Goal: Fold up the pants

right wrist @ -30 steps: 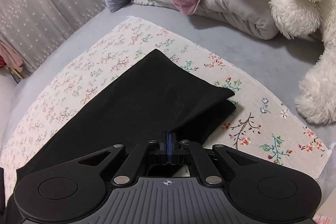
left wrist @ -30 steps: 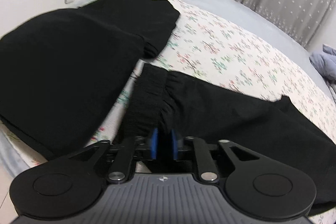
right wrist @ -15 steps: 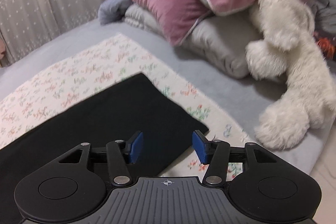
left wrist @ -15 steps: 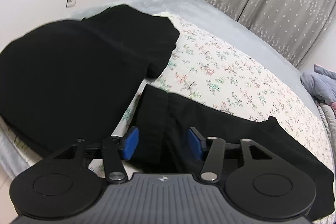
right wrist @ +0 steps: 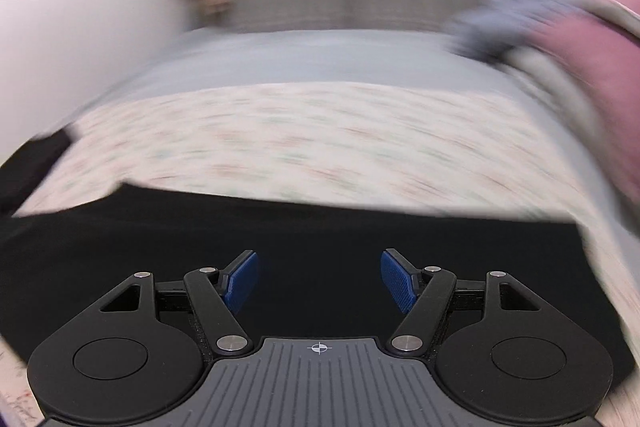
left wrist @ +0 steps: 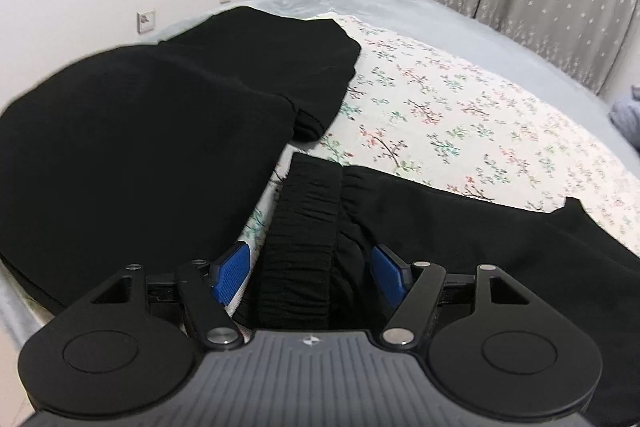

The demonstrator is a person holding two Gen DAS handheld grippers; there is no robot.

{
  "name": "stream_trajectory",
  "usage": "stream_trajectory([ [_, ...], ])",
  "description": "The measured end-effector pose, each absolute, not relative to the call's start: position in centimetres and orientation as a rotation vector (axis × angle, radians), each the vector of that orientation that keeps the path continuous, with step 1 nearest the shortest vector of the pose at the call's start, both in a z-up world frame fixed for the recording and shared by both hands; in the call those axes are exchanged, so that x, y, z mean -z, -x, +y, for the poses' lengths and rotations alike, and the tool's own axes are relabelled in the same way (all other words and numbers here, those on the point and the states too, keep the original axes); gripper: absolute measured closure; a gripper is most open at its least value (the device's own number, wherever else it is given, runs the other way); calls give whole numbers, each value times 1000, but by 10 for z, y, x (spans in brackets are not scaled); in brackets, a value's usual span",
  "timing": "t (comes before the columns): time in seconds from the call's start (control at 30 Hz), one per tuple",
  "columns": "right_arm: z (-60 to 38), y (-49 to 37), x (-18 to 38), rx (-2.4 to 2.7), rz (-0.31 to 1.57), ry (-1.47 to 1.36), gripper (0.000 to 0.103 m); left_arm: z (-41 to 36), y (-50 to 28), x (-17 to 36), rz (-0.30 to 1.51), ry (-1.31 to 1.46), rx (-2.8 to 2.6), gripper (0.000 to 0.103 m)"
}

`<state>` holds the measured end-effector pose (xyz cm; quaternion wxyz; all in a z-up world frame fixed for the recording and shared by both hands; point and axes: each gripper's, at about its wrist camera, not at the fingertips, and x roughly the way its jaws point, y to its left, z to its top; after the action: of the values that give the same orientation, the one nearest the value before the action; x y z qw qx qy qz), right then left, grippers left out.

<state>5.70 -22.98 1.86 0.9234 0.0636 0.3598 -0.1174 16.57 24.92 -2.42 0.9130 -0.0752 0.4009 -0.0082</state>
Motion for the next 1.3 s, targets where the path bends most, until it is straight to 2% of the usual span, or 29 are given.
stream_trajectory([
  [0.03,-220,-80,-17,185,750,-108,34,251,-165,28,825,165,29,19],
  [0.13,-187,-157,-7,-10,785,-57,34,254,-164,36,800,170,64,31],
  [0.3,-131,-265,27,-221,858,61,34,255,-158,39,782,135,139,41],
  [0.43,-115,-312,53,-271,911,116,36,258,-154,38,759,117,154,45],
  [0.47,-114,-319,59,-290,932,121,43,257,-152,36,745,106,151,45],
  [0.5,-111,-326,67,-316,962,129,58,257,-150,33,727,97,154,45],
  [0.53,-109,-325,73,-329,1004,139,100,256,-148,28,699,87,163,45],
  [0.57,-106,-324,75,-323,1019,153,103,256,-145,23,661,70,173,45],
  [0.67,-105,-321,58,-301,938,149,103,253,-141,19,606,-37,166,45],
  [0.77,-114,-324,42,-287,882,87,103,252,-152,42,701,-50,187,45],
  [0.83,-111,-332,49,-252,897,143,103,249,-151,51,731,-73,204,44],
  [1.0,-90,-335,90,-235,932,301,103,258,-149,43,734,-32,200,33],
  [1.03,-89,-333,91,-230,922,317,103,260,-149,40,731,-21,191,30],
  [1.1,-87,-330,89,-200,911,320,103,266,-146,33,718,0,172,28],
  [1.13,-86,-328,88,-168,899,337,101,268,-143,30,710,15,164,28],
  [1.17,-85,-325,84,-135,887,355,89,270,-141,28,700,31,164,28],
  [1.23,-89,-316,67,-96,858,309,86,272,-140,25,696,57,159,28],
  [1.3,-95,-291,41,-158,822,157,73,275,-143,28,715,88,147,28],
])
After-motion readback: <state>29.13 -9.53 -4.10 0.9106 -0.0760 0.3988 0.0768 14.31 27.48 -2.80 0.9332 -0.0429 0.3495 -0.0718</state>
